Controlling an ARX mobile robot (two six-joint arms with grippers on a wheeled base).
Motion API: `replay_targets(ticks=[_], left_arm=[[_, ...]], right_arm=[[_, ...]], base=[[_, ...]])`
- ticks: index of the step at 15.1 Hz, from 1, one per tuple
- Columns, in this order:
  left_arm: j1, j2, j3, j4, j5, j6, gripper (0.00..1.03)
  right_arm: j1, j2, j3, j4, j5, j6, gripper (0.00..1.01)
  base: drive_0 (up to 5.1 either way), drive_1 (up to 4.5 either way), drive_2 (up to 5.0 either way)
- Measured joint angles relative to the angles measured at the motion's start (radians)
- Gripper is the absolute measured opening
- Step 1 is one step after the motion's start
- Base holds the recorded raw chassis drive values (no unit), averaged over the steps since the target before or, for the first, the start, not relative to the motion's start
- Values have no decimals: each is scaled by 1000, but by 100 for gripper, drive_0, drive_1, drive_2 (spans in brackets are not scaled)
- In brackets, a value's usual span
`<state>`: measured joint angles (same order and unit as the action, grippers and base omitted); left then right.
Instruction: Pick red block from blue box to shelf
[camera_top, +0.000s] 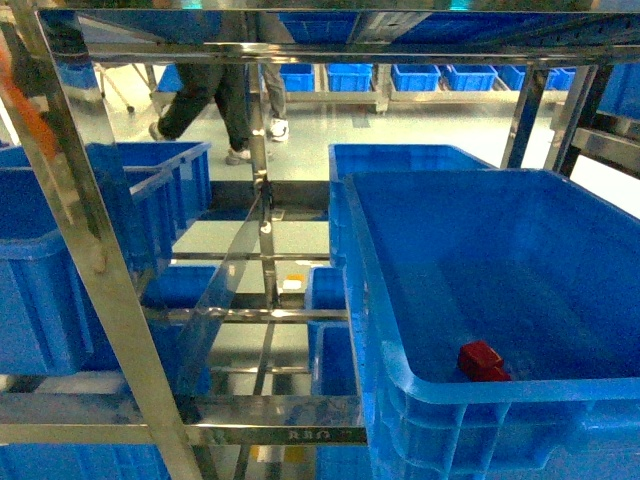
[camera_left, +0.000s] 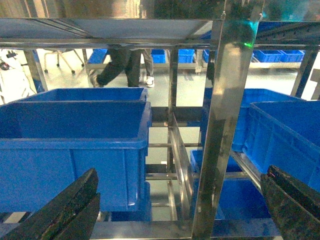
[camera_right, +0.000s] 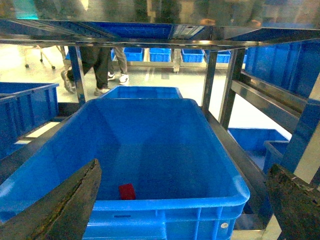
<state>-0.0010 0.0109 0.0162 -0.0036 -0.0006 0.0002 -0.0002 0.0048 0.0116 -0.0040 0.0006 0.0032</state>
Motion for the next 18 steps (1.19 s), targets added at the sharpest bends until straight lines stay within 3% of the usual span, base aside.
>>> replay_targets(ticks=[18], left_arm=[[0, 0, 0, 0, 0, 0, 98]], right_arm=[[0, 0, 0, 0, 0, 0, 98]], base=[[0, 0, 0]])
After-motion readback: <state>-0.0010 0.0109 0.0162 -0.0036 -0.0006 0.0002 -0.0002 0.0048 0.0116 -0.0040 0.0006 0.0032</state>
